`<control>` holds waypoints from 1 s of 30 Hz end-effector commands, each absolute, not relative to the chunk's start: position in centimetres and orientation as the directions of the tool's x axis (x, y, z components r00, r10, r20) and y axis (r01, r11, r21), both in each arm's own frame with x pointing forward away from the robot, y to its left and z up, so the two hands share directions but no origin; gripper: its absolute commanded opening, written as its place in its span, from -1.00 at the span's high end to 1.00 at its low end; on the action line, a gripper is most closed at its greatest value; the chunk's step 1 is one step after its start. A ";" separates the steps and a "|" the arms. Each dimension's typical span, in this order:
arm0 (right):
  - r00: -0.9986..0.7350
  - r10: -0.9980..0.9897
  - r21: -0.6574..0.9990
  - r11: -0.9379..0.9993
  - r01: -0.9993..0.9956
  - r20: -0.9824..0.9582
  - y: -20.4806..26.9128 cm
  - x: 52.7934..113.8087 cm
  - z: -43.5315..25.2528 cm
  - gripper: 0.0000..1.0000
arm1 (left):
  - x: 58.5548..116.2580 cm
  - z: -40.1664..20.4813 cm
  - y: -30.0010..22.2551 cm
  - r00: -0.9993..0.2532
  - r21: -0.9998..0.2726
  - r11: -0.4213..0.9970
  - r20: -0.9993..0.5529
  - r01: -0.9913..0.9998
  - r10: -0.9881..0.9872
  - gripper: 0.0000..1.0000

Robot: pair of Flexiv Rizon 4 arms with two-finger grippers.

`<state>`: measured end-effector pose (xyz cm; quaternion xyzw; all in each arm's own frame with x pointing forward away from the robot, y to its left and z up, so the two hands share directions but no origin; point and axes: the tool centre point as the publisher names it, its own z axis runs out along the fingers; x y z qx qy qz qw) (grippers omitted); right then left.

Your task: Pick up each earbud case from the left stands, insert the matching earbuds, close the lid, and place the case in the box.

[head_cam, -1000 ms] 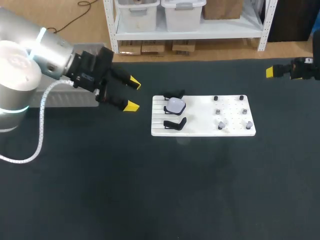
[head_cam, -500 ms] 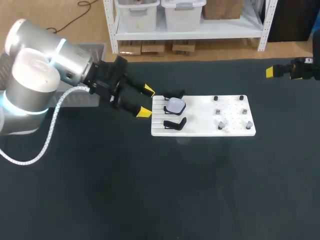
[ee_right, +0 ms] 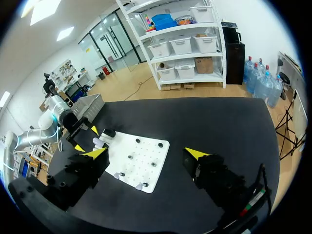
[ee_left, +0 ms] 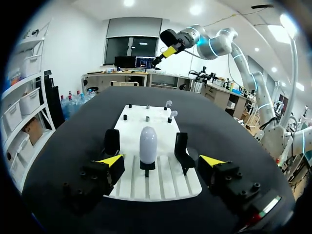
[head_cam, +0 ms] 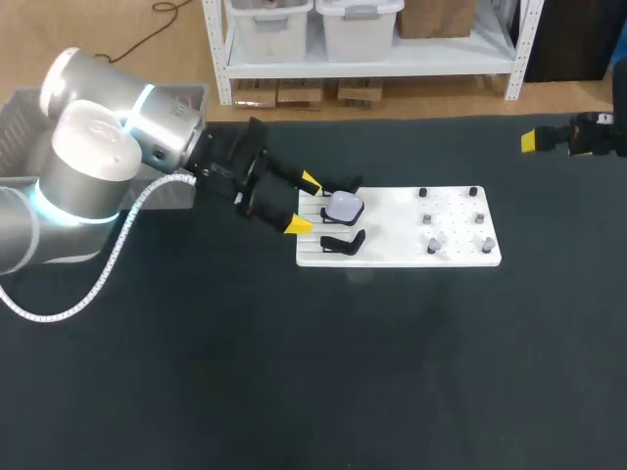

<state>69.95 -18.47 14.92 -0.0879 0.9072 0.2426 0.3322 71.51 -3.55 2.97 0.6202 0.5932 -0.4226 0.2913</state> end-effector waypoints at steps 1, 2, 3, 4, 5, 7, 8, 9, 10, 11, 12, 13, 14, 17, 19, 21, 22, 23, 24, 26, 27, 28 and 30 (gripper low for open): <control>-0.764 0.001 0.380 0.868 -0.319 -0.645 -18.4 69.9 15.0 -1.00 | 72.5 2.3 -4.3 -0.067 -0.151 -0.137 -0.873 0.979 0.484 -1.00; -0.764 0.001 0.380 0.868 -0.319 -0.645 -18.4 69.9 15.0 -1.00 | 72.7 2.2 -4.5 -0.068 -0.151 -0.135 -0.874 0.979 0.481 -1.00; -0.764 0.001 0.380 0.868 -0.319 -0.645 -18.4 69.9 15.0 -1.00 | 72.8 2.1 -4.6 -0.070 -0.151 -0.134 -0.875 0.979 0.480 -1.00; -0.764 0.001 0.380 0.868 -0.319 -0.645 -18.4 69.9 15.0 -1.00 | 72.9 2.1 -4.7 -0.072 -0.152 -0.132 -0.876 0.979 0.477 -1.00; -0.764 0.001 0.380 0.868 -0.319 -0.645 -18.4 69.9 15.0 -1.00 | 73.0 2.0 -4.8 -0.074 -0.153 -0.132 -0.878 0.979 0.473 -1.00; -0.764 0.001 0.380 0.868 -0.319 -0.645 -18.4 69.9 15.0 -1.00 | 73.2 1.8 -5.0 -0.073 -0.151 -0.130 -0.881 0.980 0.467 -1.00; -0.764 0.001 0.380 0.868 -0.319 -0.645 -18.4 69.9 15.0 -1.00 | 73.3 1.7 -5.1 -0.074 -0.151 -0.129 -0.882 0.980 0.465 -1.00; -0.764 0.001 0.380 0.868 -0.319 -0.645 -18.4 69.9 15.0 -1.00 | 73.4 1.6 -5.2 -0.077 -0.152 -0.128 -0.883 0.980 0.462 -1.00; -0.764 0.001 0.380 0.868 -0.319 -0.645 -18.4 69.9 15.0 -1.00 | 73.5 1.5 -5.2 -0.080 -0.154 -0.126 -0.884 0.980 0.460 -1.00; -0.764 0.001 0.380 0.868 -0.319 -0.645 -18.4 69.9 15.0 -1.00 | 73.6 1.4 -5.3 -0.081 -0.155 -0.125 -0.885 0.980 0.459 -1.00; -0.764 0.001 0.380 0.868 -0.319 -0.645 -18.4 69.9 15.0 -1.00 | 73.6 1.4 -5.3 -0.082 -0.156 -0.126 -0.887 0.980 0.455 -0.94; -0.764 0.001 0.380 0.868 -0.319 -0.645 -18.4 69.9 15.0 -1.00 | 73.6 1.4 -5.4 -0.084 -0.157 -0.127 -0.888 0.979 0.451 -0.87; -0.764 0.001 0.380 0.868 -0.319 -0.645 -18.4 69.9 15.0 -1.00 | 73.6 1.4 -5.5 -0.085 -0.158 -0.128 -0.890 0.979 0.449 -0.81; -0.764 0.001 0.380 0.868 -0.319 -0.645 -18.4 69.9 15.0 -1.00 | 73.6 1.4 -5.7 -0.082 -0.156 -0.133 -0.894 0.979 0.440 -0.76; -0.764 0.001 0.380 0.868 -0.319 -0.645 -18.4 69.9 15.0 -1.00 | 73.6 1.4 -5.9 -0.084 -0.157 -0.134 -0.896 0.978 0.435 -0.72; -0.764 0.001 0.380 0.868 -0.319 -0.645 -18.4 69.9 15.0 -1.00 | 73.5 1.3 -6.0 -0.085 -0.157 -0.136 -0.898 0.978 0.431 -0.61; -0.764 0.001 0.380 0.868 -0.319 -0.645 -18.4 69.9 15.0 -1.00 | 73.5 1.4 -6.0 -0.084 -0.156 -0.137 -0.899 0.978 0.429 -0.56; -0.764 0.001 0.380 0.868 -0.319 -0.645 -18.4 69.9 15.0 -1.00 | 73.4 1.4 -6.1 -0.081 -0.154 -0.139 -0.901 0.978 0.426 -0.51; -0.764 0.001 0.380 0.868 -0.319 -0.645 -18.4 69.9 15.0 -1.00 | 73.3 1.4 -6.1 -0.077 -0.150 -0.142 -0.902 0.979 0.424 -0.51; -0.764 0.001 0.380 0.868 -0.319 -0.645 -18.4 69.9 15.0 -1.00 | 73.1 1.5 -6.1 -0.069 -0.143 -0.144 -0.904 0.979 0.422 -0.56; -0.764 0.001 0.380 0.868 -0.319 -0.645 -18.4 69.9 15.0 -1.00 | 73.1 1.5 -6.1 -0.068 -0.142 -0.145 -0.904 0.979 0.422 -0.58; -0.764 0.001 0.380 0.868 -0.319 -0.645 -18.4 69.9 15.0 -1.00 | 73.0 1.5 -6.1 -0.068 -0.141 -0.145 -0.905 0.979 0.421 -0.57; -0.764 0.001 0.380 0.868 -0.319 -0.645 -18.4 69.9 15.0 -1.00 | 73.0 1.5 -6.2 -0.067 -0.140 -0.145 -0.905 0.979 0.419 -0.55</control>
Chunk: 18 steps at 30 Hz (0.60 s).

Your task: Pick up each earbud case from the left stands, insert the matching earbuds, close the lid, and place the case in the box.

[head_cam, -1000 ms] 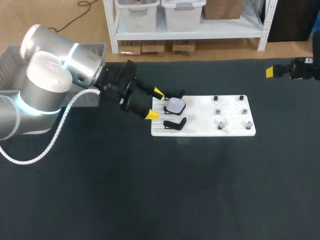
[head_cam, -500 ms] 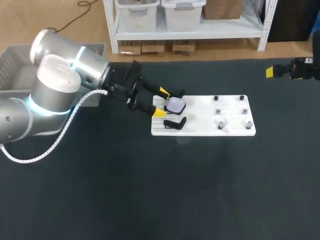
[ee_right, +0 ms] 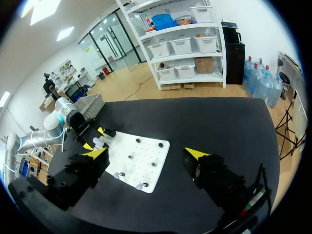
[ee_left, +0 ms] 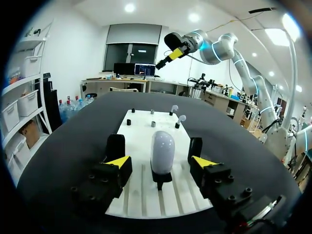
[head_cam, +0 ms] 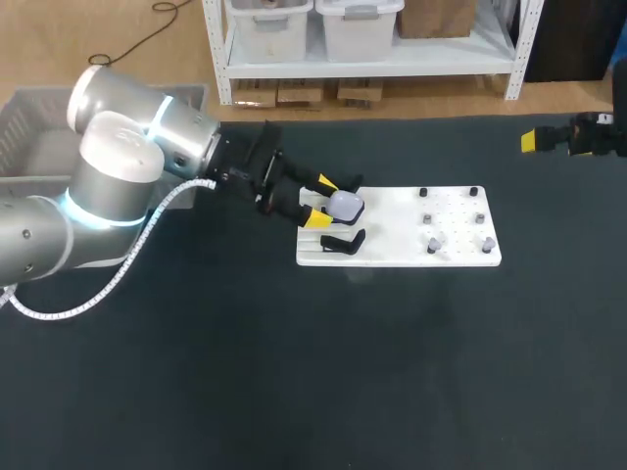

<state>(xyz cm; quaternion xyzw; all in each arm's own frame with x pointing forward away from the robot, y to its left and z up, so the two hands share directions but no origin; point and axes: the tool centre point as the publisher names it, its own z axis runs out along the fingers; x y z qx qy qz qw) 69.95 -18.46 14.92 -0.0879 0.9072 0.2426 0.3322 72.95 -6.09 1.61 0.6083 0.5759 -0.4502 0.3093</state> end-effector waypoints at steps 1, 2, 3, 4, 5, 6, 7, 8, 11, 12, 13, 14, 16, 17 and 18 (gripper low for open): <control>-0.764 0.001 0.380 0.868 -0.319 -0.645 -18.4 69.9 15.0 -1.00 | 72.9 1.5 -6.2 -0.067 -0.139 -0.145 -0.906 0.980 0.418 -0.55; -0.764 0.001 0.380 0.868 -0.319 -0.645 -18.4 69.9 15.0 -1.00 | 72.9 1.5 -6.2 -0.065 -0.137 -0.145 -0.906 0.980 0.418 -0.55; -0.764 0.001 0.380 0.868 -0.319 -0.645 -18.4 69.9 15.0 -1.00 | 72.9 1.5 -6.2 -0.064 -0.135 -0.144 -0.907 0.980 0.417 -0.54; -0.764 0.001 0.380 0.868 -0.319 -0.645 -18.4 69.9 15.0 -1.00 | 72.9 1.5 -6.2 -0.063 -0.135 -0.144 -0.907 0.980 0.417 -0.53; -0.764 0.001 0.380 0.868 -0.319 -0.645 -18.4 69.9 15.0 -1.00 | 72.9 1.5 -6.3 -0.062 -0.133 -0.143 -0.907 0.981 0.417 -0.51; -0.764 0.001 0.380 0.868 -0.319 -0.645 -18.4 69.9 15.0 -1.00 | 72.9 1.5 -6.3 -0.061 -0.131 -0.141 -0.907 0.981 0.416 -0.50; -0.764 0.001 0.380 0.868 -0.319 -0.645 -18.4 69.9 15.0 -1.00 | 72.9 1.5 -6.4 -0.061 -0.129 -0.139 -0.908 0.982 0.415 -0.44; -0.764 0.001 0.380 0.868 -0.319 -0.645 -18.4 69.9 15.0 -1.00 | 72.9 1.6 -6.4 -0.060 -0.126 -0.136 -0.909 0.983 0.413 -0.38; -0.764 0.001 0.380 0.868 -0.319 -0.645 -18.4 69.9 15.0 -1.00 | 72.8 1.6 -6.5 -0.050 -0.112 -0.127 -0.911 0.986 0.410 -0.19; -0.764 0.001 0.380 0.868 -0.319 -0.645 -18.4 69.9 15.0 -1.00 | 72.7 1.5 -6.6 -0.049 -0.110 -0.126 -0.911 0.986 0.410 -0.16; -0.764 0.001 0.380 0.868 -0.319 -0.645 -18.4 69.9 15.0 -1.00 | 72.7 1.5 -6.6 -0.048 -0.108 -0.126 -0.911 0.986 0.409 -0.16; -0.764 0.001 0.380 0.868 -0.319 -0.645 -18.4 69.9 15.0 -1.00 | 72.6 1.5 -6.6 -0.047 -0.107 -0.125 -0.911 0.986 0.409 -0.16; -0.764 0.001 0.380 0.868 -0.319 -0.645 -18.4 69.9 15.0 -1.00 | 72.5 1.4 -6.6 -0.044 -0.103 -0.124 -0.912 0.987 0.407 -0.13; -0.764 0.001 0.380 0.868 -0.319 -0.645 -18.4 69.9 15.0 -1.00 | 72.4 1.4 -6.6 -0.044 -0.103 -0.124 -0.913 0.987 0.406 -0.13; -0.764 0.001 0.380 0.868 -0.319 -0.645 -18.4 69.9 15.0 -1.00 | 72.3 1.4 -6.7 -0.044 -0.103 -0.124 -0.913 0.987 0.405 -0.13</control>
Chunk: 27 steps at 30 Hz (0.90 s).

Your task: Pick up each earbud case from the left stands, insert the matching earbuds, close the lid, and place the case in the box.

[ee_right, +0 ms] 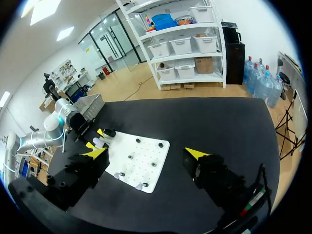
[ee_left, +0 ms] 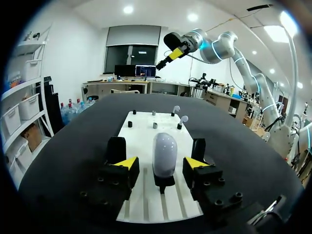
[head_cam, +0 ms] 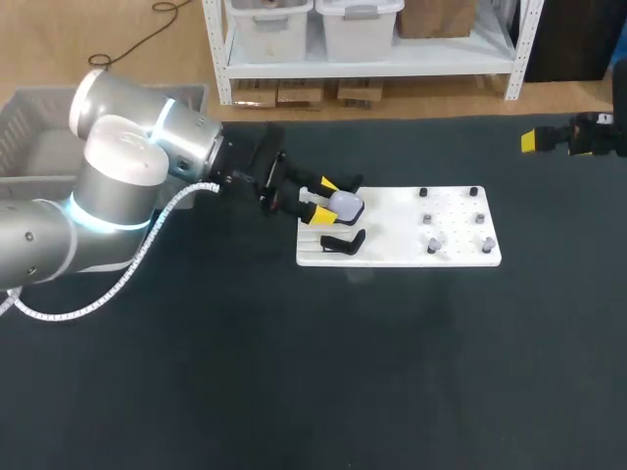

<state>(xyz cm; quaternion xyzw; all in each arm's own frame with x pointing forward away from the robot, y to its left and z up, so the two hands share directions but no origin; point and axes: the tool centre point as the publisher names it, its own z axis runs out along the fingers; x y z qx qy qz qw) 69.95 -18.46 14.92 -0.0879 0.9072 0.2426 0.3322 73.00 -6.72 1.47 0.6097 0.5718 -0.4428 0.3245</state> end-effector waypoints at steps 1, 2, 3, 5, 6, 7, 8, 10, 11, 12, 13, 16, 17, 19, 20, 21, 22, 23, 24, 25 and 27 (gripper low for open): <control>-0.764 0.001 0.380 0.868 -0.319 -0.645 -18.4 69.9 15.0 -1.00 | 72.3 1.4 -6.7 -0.044 -0.103 -0.123 -0.913 0.987 0.404 -0.15; -0.764 0.001 0.380 0.868 -0.319 -0.645 -18.4 69.9 15.0 -1.00 | 72.2 1.3 -6.7 -0.044 -0.102 -0.123 -0.914 0.987 0.404 -0.14; -0.764 0.001 0.380 0.868 -0.319 -0.645 -18.4 69.9 15.0 -1.00 | 72.1 1.3 -6.8 -0.044 -0.101 -0.122 -0.914 0.987 0.404 -0.15; -0.764 0.001 0.380 0.868 -0.319 -0.645 -18.4 69.9 15.0 -1.00 | 72.1 1.3 -6.8 -0.046 -0.101 -0.116 -0.915 0.988 0.401 -0.20; -0.764 0.001 0.380 0.868 -0.319 -0.645 -18.4 69.9 15.0 -1.00 | 72.1 1.3 -6.8 -0.046 -0.100 -0.114 -0.915 0.988 0.400 -0.20; -0.764 0.001 0.380 0.868 -0.319 -0.645 -18.4 69.9 15.0 -1.00 | 72.0 1.2 -6.8 -0.047 -0.099 -0.112 -0.916 0.989 0.398 -0.19; -0.764 0.001 0.380 0.868 -0.319 -0.645 -18.4 69.9 15.0 -1.00 | 72.0 1.2 -6.8 -0.047 -0.096 -0.106 -0.917 0.990 0.396 -0.18; -0.764 0.001 0.380 0.868 -0.319 -0.645 -18.4 69.9 15.0 -1.00 | 72.0 1.2 -6.9 -0.047 -0.092 -0.098 -0.919 0.991 0.392 -0.12; -0.764 0.001 0.380 0.868 -0.319 -0.645 -18.4 69.9 15.0 -1.00 | 72.0 1.2 -6.9 -0.047 -0.090 -0.094 -0.919 0.991 0.390 -0.08; -0.764 0.001 0.380 0.868 -0.319 -0.645 -18.4 69.9 15.0 -1.00 | 72.0 1.2 -6.9 -0.048 -0.088 -0.088 -0.921 0.992 0.388 0.01; -0.764 0.001 0.380 0.868 -0.319 -0.645 -18.4 69.9 15.0 -1.00 | 72.0 1.2 -6.9 -0.049 -0.087 -0.084 -0.922 0.993 0.385 0.02; -0.764 0.001 0.380 0.868 -0.319 -0.645 -18.4 69.9 15.0 -1.00 | 72.1 1.3 -7.0 -0.048 -0.083 -0.077 -0.923 0.994 0.381 0.04; -0.764 0.001 0.380 0.868 -0.319 -0.645 -18.4 69.9 15.0 -1.00 | 72.1 1.3 -7.0 -0.045 -0.080 -0.077 -0.924 0.994 0.380 0.05; -0.764 0.001 0.380 0.868 -0.319 -0.645 -18.4 69.9 15.0 -1.00 | 72.0 1.3 -7.0 -0.042 -0.076 -0.076 -0.925 0.994 0.378 0.05; -0.764 0.001 0.380 0.868 -0.319 -0.645 -18.4 69.9 15.0 -1.00 | 72.0 1.3 -7.0 -0.041 -0.075 -0.076 -0.925 0.994 0.378 0.05; -0.764 0.001 0.380 0.868 -0.319 -0.645 -18.4 69.9 15.0 -1.00 | 72.0 1.3 -7.0 -0.041 -0.075 -0.076 -0.925 0.994 0.378 0.05; -0.764 0.001 0.380 0.868 -0.319 -0.645 -18.4 69.9 15.0 -1.00 | 71.9 1.3 -7.0 -0.040 -0.074 -0.076 -0.925 0.994 0.378 0.04; -0.764 0.001 0.380 0.868 -0.319 -0.645 -18.4 69.9 15.0 -1.00 | 71.9 1.2 -7.0 -0.038 -0.072 -0.076 -0.925 0.994 0.378 0.04; -0.764 0.001 0.380 0.868 -0.319 -0.645 -18.4 69.9 15.0 -1.00 | 71.9 1.2 -7.0 -0.035 -0.069 -0.076 -0.925 0.995 0.377 0.04; -0.764 0.001 0.380 0.868 -0.319 -0.645 -18.4 69.9 15.0 -1.00 | 71.9 1.2 -7.0 -0.033 -0.066 -0.074 -0.926 0.995 0.377 0.04; -0.764 0.001 0.380 0.868 -0.319 -0.645 -18.4 69.9 15.0 -1.00 | 71.9 1.2 -7.1 -0.031 -0.062 -0.070 -0.927 0.996 0.374 0.04</control>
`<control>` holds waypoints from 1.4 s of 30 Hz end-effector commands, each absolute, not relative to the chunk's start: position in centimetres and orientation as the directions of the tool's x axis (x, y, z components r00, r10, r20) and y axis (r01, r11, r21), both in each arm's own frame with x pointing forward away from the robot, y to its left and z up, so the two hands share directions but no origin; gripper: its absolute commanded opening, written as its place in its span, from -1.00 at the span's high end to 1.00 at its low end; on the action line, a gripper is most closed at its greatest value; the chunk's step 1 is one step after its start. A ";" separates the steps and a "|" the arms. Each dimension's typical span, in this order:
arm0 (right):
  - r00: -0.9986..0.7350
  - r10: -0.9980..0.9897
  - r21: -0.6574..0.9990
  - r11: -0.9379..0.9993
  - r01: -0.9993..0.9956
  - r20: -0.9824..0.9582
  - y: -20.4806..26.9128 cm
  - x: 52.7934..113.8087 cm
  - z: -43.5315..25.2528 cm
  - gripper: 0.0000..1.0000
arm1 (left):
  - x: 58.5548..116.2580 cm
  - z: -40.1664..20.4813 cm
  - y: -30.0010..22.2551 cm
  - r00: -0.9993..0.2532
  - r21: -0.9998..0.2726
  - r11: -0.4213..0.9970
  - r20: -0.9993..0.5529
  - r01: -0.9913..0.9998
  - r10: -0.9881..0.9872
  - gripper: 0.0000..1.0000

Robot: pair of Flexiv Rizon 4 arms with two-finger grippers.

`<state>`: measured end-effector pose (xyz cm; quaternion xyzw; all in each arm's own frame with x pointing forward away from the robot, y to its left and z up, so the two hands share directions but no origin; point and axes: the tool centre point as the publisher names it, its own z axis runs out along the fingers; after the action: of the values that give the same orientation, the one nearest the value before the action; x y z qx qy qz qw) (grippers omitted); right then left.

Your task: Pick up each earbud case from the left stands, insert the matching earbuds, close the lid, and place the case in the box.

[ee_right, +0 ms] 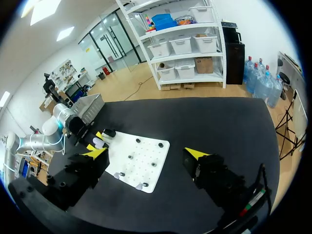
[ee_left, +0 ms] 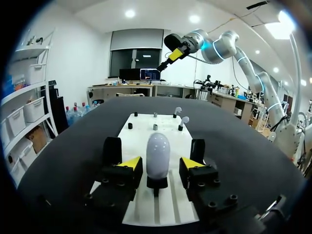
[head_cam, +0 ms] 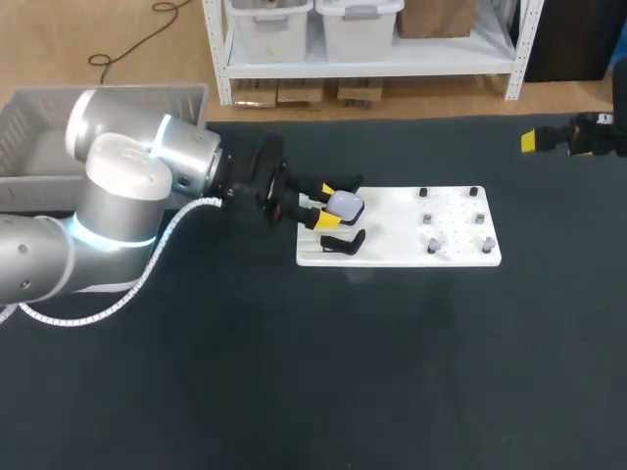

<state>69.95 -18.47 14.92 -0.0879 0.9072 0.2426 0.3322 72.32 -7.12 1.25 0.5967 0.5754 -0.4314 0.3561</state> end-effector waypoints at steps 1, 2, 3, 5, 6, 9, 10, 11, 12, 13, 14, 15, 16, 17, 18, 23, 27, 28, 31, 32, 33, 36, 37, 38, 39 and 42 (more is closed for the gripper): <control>-0.764 0.001 0.380 0.868 -0.319 -0.645 -18.4 69.9 15.0 -1.00 | 71.9 1.3 -7.1 -0.031 -0.061 -0.069 -0.927 0.996 0.373 0.04; -0.764 0.001 0.380 0.868 -0.319 -0.645 -18.4 69.9 15.0 -1.00 | 71.9 1.3 -7.1 -0.030 -0.059 -0.067 -0.928 0.996 0.372 0.05; -0.764 0.001 0.380 0.868 -0.319 -0.645 -18.4 69.9 15.0 -1.00 | 72.0 1.3 -7.2 -0.027 -0.055 -0.065 -0.928 0.996 0.370 0.05; -0.764 0.001 0.380 0.868 -0.319 -0.645 -18.4 69.9 15.0 -1.00 | 72.0 1.4 -7.2 -0.026 -0.053 -0.063 -0.929 0.997 0.368 0.06; -0.764 0.001 0.380 0.868 -0.319 -0.645 -18.4 69.9 15.0 -1.00 | 72.1 1.4 -7.3 -0.025 -0.052 -0.061 -0.930 0.997 0.367 0.07; -0.764 0.001 0.380 0.868 -0.319 -0.645 -18.4 69.9 15.0 -1.00 | 72.1 1.5 -7.4 -0.024 -0.050 -0.060 -0.930 0.997 0.366 0.10; -0.764 0.001 0.380 0.868 -0.319 -0.645 -18.4 69.9 15.0 -1.00 | 72.1 1.5 -7.4 -0.024 -0.049 -0.060 -0.931 0.997 0.365 0.11; -0.764 0.001 0.380 0.868 -0.319 -0.645 -18.4 69.9 15.0 -1.00 | 72.0 1.5 -7.5 -0.022 -0.048 -0.061 -0.931 0.997 0.365 0.12; -0.764 0.001 0.380 0.868 -0.319 -0.645 -18.4 69.9 15.0 -1.00 | 72.0 1.5 -7.5 -0.021 -0.047 -0.062 -0.931 0.997 0.365 0.13; -0.764 0.001 0.380 0.868 -0.319 -0.645 -18.4 69.9 15.0 -1.00 | 71.9 1.5 -7.5 -0.019 -0.046 -0.064 -0.931 0.997 0.365 0.15; -0.764 0.001 0.380 0.868 -0.319 -0.645 -18.4 69.9 15.0 -1.00 | 71.9 1.5 -7.6 -0.018 -0.045 -0.065 -0.931 0.997 0.365 0.17; -0.764 0.001 0.380 0.868 -0.319 -0.645 -18.4 69.9 15.0 -1.00 | 71.9 1.5 -7.6 -0.018 -0.044 -0.065 -0.931 0.997 0.365 0.18; -0.764 0.001 0.380 0.868 -0.319 -0.645 -18.4 69.9 15.0 -1.00 | 71.9 1.4 -7.6 -0.017 -0.044 -0.065 -0.931 0.997 0.365 0.19; -0.764 0.001 0.380 0.868 -0.319 -0.645 -18.4 69.9 15.0 -1.00 | 71.9 1.4 -7.6 -0.017 -0.044 -0.064 -0.931 0.997 0.365 0.19; -0.764 0.001 0.380 0.868 -0.319 -0.645 -18.4 69.9 15.0 -1.00 | 71.9 1.4 -7.6 -0.017 -0.044 -0.064 -0.931 0.997 0.366 0.21; -0.764 0.001 0.380 0.868 -0.319 -0.645 -18.4 69.9 15.0 -1.00 | 71.9 1.2 -7.7 -0.015 -0.041 -0.062 -0.929 0.997 0.369 0.36; -0.764 0.001 0.380 0.868 -0.319 -0.645 -18.4 69.9 15.0 -1.00 | 71.9 1.2 -7.6 -0.012 -0.037 -0.060 -0.929 0.997 0.370 0.58; -0.764 0.001 0.380 0.868 -0.319 -0.645 -18.4 69.9 15.0 -1.00 | 71.9 1.2 -7.6 -0.012 -0.036 -0.060 -0.929 0.998 0.370 0.63; -0.764 0.001 0.380 0.868 -0.319 -0.645 -18.4 69.9 15.0 -1.00 | 71.8 1.2 -7.6 -0.007 -0.032 -0.060 -0.929 0.998 0.371 1.00; -0.764 0.001 0.380 0.868 -0.319 -0.645 -18.4 69.9 15.0 -1.00 | 71.8 1.2 -7.6 -0.006 -0.030 -0.060 -0.929 0.998 0.371 1.00; -0.764 0.001 0.380 0.868 -0.319 -0.645 -18.4 69.9 15.0 -1.00 | 71.8 1.2 -7.6 -0.004 -0.027 -0.058 -0.929 0.998 0.371 1.00; -0.764 0.001 0.380 0.868 -0.319 -0.645 -18.4 69.9 15.0 -1.00 | 71.9 1.4 -7.5 0.003 -0.017 -0.052 -0.930 0.998 0.367 1.00; -0.764 0.001 0.380 0.868 -0.319 -0.645 -18.4 69.9 15.0 -1.00 | 71.9 1.5 -7.4 0.008 -0.011 -0.049 -0.931 0.999 0.365 1.00; -0.764 0.001 0.380 0.868 -0.319 -0.645 -18.4 69.9 15.0 -1.00 | 72.0 1.7 -7.3 0.012 -0.005 -0.047 -0.932 0.999 0.362 1.00; -0.764 0.001 0.380 0.868 -0.319 -0.645 -18.4 69.9 15.0 -1.00 | 72.0 1.9 -7.2 0.017 0.001 -0.044 -0.933 0.999 0.359 1.00; -0.764 0.001 0.380 0.868 -0.319 -0.645 -18.4 69.9 15.0 -1.00 | 72.2 2.8 -6.9 0.037 0.027 -0.034 -0.938 0.999 0.346 1.00</control>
<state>69.95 -18.47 14.92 -0.0879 0.9072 0.2426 0.3322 73.01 -7.42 2.20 0.5996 0.5630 -0.4101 0.3941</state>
